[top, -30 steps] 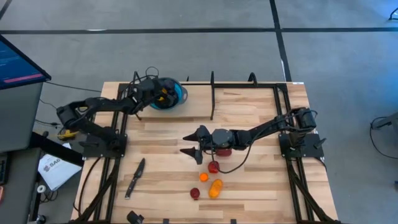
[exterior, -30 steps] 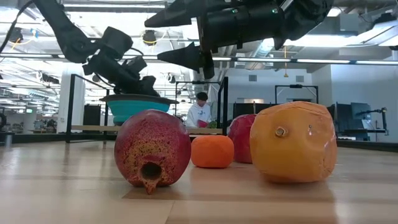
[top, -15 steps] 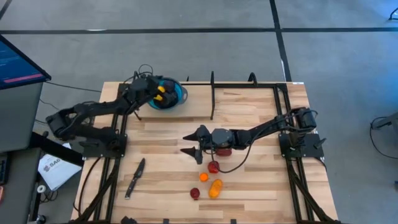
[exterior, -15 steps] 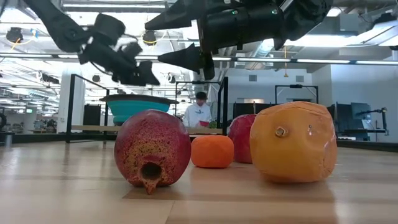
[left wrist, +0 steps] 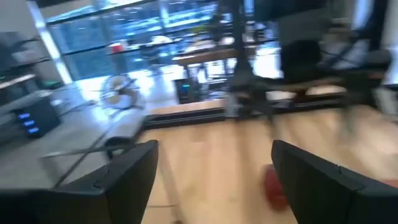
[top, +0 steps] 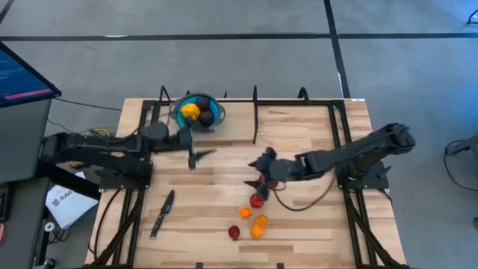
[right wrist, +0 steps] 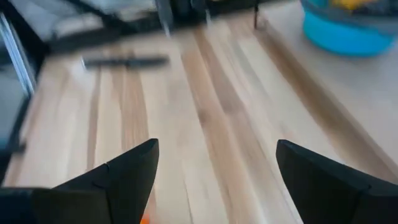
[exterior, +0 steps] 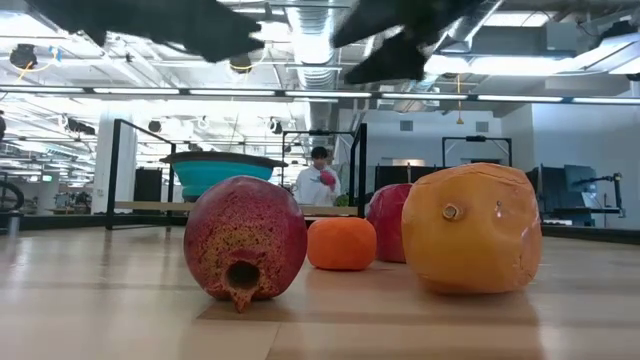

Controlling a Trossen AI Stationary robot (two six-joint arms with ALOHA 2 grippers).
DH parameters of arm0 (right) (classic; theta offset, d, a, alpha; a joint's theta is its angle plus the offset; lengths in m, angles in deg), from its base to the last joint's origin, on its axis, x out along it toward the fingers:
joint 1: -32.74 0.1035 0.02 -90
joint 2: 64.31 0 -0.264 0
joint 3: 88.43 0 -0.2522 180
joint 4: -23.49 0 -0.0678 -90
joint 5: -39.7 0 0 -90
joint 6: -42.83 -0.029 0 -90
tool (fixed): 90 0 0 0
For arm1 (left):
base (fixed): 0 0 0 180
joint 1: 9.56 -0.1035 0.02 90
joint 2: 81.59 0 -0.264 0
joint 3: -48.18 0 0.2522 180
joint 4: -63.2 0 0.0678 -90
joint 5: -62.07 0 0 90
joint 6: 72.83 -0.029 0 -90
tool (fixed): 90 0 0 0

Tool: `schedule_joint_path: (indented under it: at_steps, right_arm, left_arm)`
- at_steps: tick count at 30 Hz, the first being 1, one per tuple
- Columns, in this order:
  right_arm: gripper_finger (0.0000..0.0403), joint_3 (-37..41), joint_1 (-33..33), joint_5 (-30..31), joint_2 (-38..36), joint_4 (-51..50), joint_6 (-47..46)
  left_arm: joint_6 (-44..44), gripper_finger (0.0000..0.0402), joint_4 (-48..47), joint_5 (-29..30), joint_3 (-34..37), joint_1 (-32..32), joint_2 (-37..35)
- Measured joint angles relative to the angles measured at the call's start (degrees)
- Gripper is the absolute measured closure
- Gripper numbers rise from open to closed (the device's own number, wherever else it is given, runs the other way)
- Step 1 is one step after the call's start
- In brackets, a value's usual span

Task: Pick & Place Fruit
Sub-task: Put the top apple in the blue strainer bowl on the shelf

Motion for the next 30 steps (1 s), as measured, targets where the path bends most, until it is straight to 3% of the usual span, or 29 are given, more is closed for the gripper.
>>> schedule_joint_path:
  at_steps: [7, 11, 17, 26, 30]
  right_arm:
    - [0.0085, 0.00, 4.11, -0.99, -3.74, -21.35, -6.02]
    - [0.0085, -0.02, 3.22, -3.34, -1.25, -27.25, -0.92]
    - [0.0085, 0.13, -0.28, -6.28, 6.72, -31.05, 6.05]
    - [0.0087, 0.00, -4.51, -9.31, 16.41, -26.24, 11.79]
    - [0.0112, -0.03, -4.43, -9.51, 17.88, -22.31, 13.91]
  left_arm:
    - [0.11, 0.0100, -0.01, 11.19, 0.00, 16.87, 6.52]
    - [0.54, 0.0101, 0.01, 16.73, 0.00, 22.51, 10.96]
    - [6.05, 0.0101, 0.12, 20.37, 0.00, 24.46, 15.52]
    - [7.69, 0.0100, 0.17, 20.47, 0.00, 24.42, 16.42]
    - [7.69, 0.0100, 0.30, 20.47, 0.00, 24.42, 16.42]
